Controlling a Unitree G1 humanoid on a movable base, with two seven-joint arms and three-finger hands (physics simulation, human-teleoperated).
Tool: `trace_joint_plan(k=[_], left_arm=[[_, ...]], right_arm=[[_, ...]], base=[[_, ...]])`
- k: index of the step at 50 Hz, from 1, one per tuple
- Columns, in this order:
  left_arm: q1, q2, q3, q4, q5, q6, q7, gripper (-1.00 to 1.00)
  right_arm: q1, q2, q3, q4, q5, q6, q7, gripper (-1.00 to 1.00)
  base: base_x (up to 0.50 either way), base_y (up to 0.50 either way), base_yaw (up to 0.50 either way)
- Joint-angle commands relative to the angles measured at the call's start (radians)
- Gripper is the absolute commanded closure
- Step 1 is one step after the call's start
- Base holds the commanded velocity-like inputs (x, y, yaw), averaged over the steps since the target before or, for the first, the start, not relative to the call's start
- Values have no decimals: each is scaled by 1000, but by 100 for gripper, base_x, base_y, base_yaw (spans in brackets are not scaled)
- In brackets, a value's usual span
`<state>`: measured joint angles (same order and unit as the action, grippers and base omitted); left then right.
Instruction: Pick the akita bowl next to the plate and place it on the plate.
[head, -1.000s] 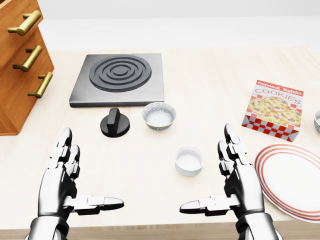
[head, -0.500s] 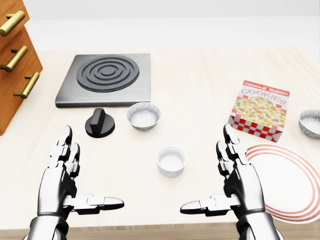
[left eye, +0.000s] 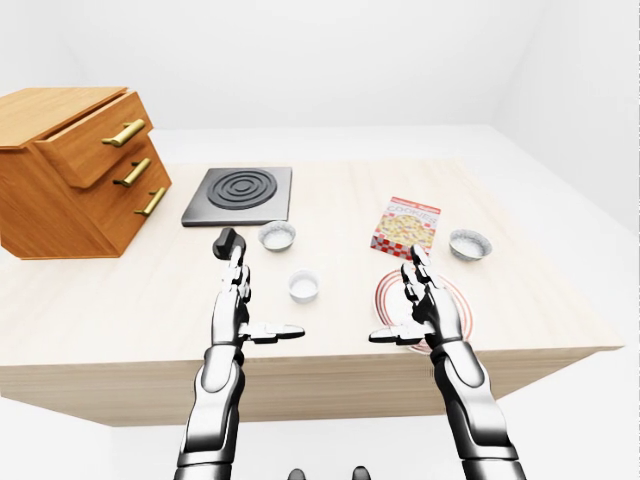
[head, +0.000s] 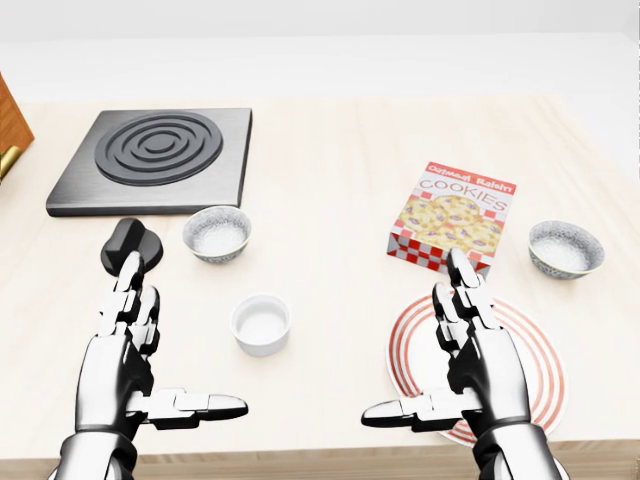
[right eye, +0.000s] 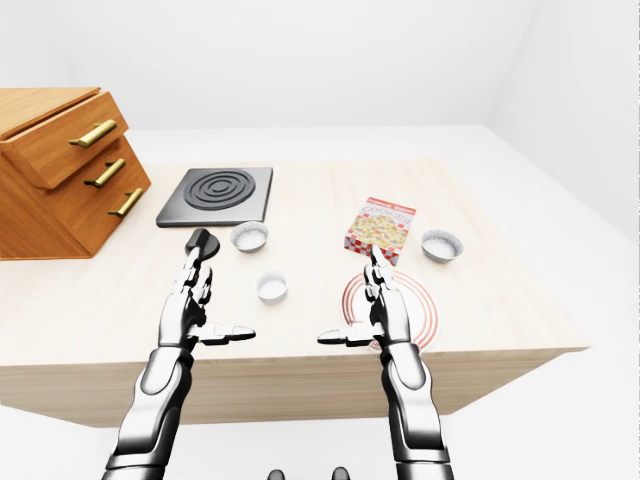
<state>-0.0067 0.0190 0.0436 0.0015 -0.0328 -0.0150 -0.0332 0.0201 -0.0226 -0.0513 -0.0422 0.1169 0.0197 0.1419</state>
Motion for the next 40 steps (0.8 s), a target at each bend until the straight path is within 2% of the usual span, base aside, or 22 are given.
trace_joint_plan(k=[1,3,8,12,16,24,36,38,40], left_arm=[[0,0,1,13,-2,-13,-1,-100],[0,0,1,16,-3,-17,-2,-100],[3,-1,0,6,-3,-9,0,-100],[5,-3,-4,-17,-3,12,3,-100],[4,-2,-3,-11,-5,7,1,-100],[4,-4,-6,-23,-6,19,4,-100],[3,-3,-3,-5,-14,3,1,-100],[-1,-3,-1,9,-15,-7,-1,-100],[2,-3,-4,-7,-13,6,2,-100]], right_arm=[[-2,-1,-2,4,4,1,0,-100],[-3,-1,-2,5,4,1,1,-100],[0,-2,-2,-5,5,8,0,-100],[0,-1,-3,-3,6,8,2,-100],[-1,-2,-3,-3,5,10,2,-100],[-3,-1,-2,1,4,7,1,-100],[-7,-2,-3,11,3,0,2,-100],[-7,-2,-2,12,2,0,1,-100],[-7,-2,-3,15,3,-2,1,-100]], base=[[0,-32,0],[0,-32,0],[0,-32,0],[0,-33,0],[0,-32,0],[0,-32,0],[0,-30,0],[0,-28,0],[0,-22,0]])
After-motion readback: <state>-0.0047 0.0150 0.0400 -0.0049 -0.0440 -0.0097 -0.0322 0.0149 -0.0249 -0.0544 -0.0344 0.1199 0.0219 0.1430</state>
